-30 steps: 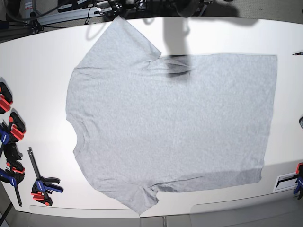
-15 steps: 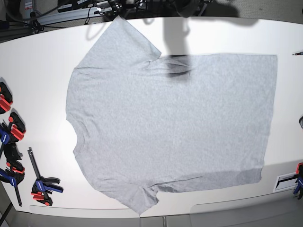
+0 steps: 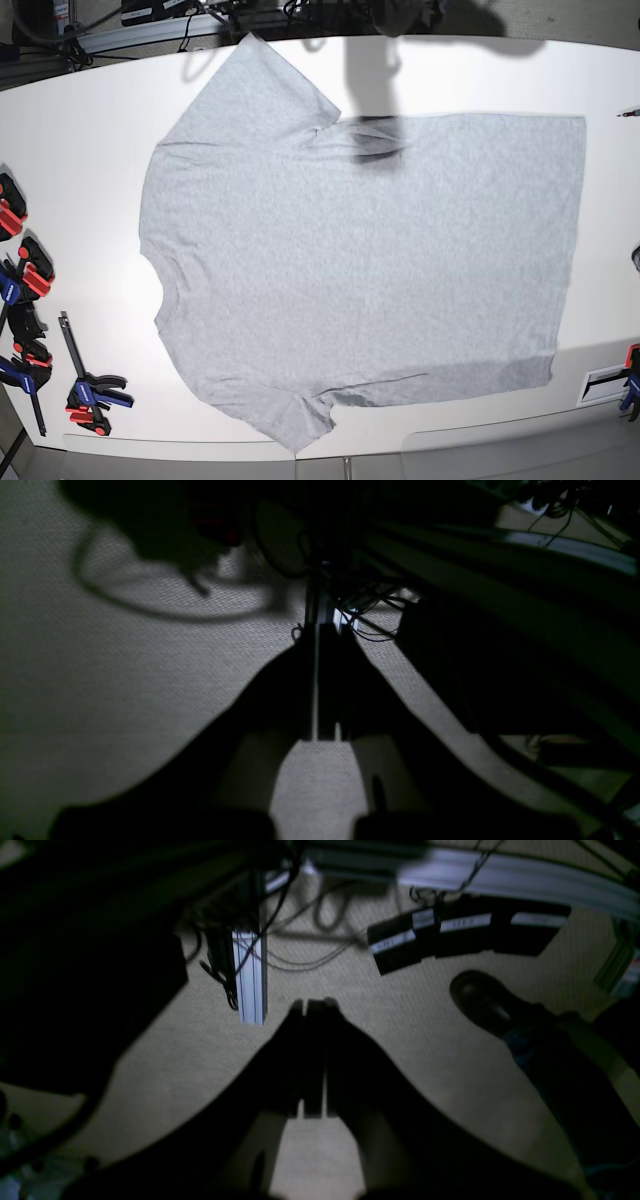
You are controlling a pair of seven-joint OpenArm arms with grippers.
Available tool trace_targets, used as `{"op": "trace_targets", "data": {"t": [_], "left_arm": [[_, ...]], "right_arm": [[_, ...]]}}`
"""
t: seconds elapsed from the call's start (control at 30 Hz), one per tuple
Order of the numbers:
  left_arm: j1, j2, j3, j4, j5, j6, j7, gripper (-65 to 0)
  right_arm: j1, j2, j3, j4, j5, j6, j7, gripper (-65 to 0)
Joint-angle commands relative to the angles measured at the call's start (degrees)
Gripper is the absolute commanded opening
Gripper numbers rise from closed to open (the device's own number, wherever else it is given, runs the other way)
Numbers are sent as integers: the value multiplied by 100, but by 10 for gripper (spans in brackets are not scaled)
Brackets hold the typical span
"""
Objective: Fold the T-shirt properly
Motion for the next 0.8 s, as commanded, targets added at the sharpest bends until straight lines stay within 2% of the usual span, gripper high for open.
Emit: {"op": "trace_targets", "data": {"t": [0.0, 0.07, 0.27, 0.53, 0.63, 0.77], "left_arm": [[190, -55, -9, 122, 11, -17, -44, -650], [481, -107, -11, 428, -7, -17, -42, -650], [1462, -289, -11, 1580, -643, -15, -39, -650], [2664, -505, -11, 3379, -658, -17, -35, -650], [3080, -592, -15, 4059, -664, -15, -20, -650], [3644, -756, -15, 4977, -1054, -20, 92, -650]], "right_arm": [[-96, 20, -7, 92, -24, 44, 24, -650], [-310, 52, -7, 304, -22, 46, 26, -650], [-1202, 125, -7, 1427, 42, 63, 33, -650], [-2417, 129, -7, 3123, 63, 118, 31, -650], [-2839, 164, -11, 3753, 216, 387, 31, -650], [-3460, 407, -11, 4647, 1211, 916, 11, -650]]}}
